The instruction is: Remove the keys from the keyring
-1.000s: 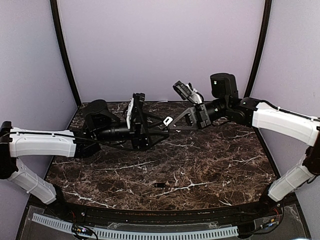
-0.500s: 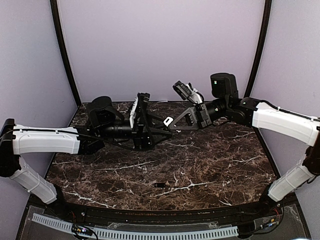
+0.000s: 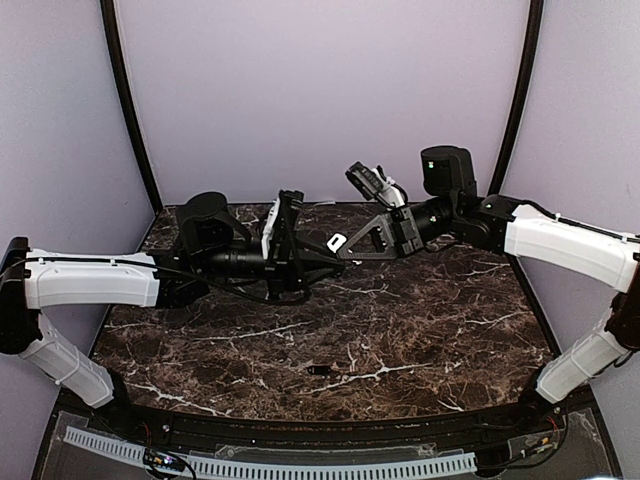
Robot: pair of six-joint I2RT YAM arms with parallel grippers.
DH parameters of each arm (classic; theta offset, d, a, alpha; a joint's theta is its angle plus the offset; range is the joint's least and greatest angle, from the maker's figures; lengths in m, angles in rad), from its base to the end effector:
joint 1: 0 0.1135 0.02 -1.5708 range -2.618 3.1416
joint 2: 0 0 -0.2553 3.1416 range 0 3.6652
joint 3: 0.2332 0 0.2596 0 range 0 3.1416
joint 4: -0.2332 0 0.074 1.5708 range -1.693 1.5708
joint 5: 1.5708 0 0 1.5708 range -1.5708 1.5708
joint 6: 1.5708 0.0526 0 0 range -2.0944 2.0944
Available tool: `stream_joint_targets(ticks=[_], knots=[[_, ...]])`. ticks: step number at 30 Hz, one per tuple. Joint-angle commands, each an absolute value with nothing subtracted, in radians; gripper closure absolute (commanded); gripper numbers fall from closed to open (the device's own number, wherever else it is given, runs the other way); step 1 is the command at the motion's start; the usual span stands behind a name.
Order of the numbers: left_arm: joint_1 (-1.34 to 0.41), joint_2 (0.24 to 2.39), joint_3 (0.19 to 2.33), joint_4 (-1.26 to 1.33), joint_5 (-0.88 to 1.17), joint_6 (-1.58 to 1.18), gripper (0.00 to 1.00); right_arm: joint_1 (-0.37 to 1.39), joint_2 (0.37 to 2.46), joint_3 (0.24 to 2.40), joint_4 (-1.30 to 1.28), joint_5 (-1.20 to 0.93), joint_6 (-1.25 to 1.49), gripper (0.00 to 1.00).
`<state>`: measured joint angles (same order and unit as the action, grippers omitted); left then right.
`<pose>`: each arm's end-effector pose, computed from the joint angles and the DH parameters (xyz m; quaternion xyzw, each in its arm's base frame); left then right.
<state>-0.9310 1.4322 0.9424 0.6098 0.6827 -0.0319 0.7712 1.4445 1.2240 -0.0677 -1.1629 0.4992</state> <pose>0.1822 -0.3004 0.3142 0.4973 0.4542 -0.5233 0.5221 0.2090 0.2705 0.3431 -0.4163 0.6189 0.6509 0.1413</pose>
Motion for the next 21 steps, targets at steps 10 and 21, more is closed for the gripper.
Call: stream_joint_targets(ticks=[10, 21], knots=[[-0.93, 1.388, 0.938, 0.619, 0.655, -0.01, 1.0, 0.774, 1.431, 1.222, -0.098, -1.15, 0.479, 1.0], [-0.929, 1.381, 0.929, 0.492, 0.547, -0.003, 1.0, 0.766, 1.428, 1.258, -0.189, -1.122, 0.421, 1.0]])
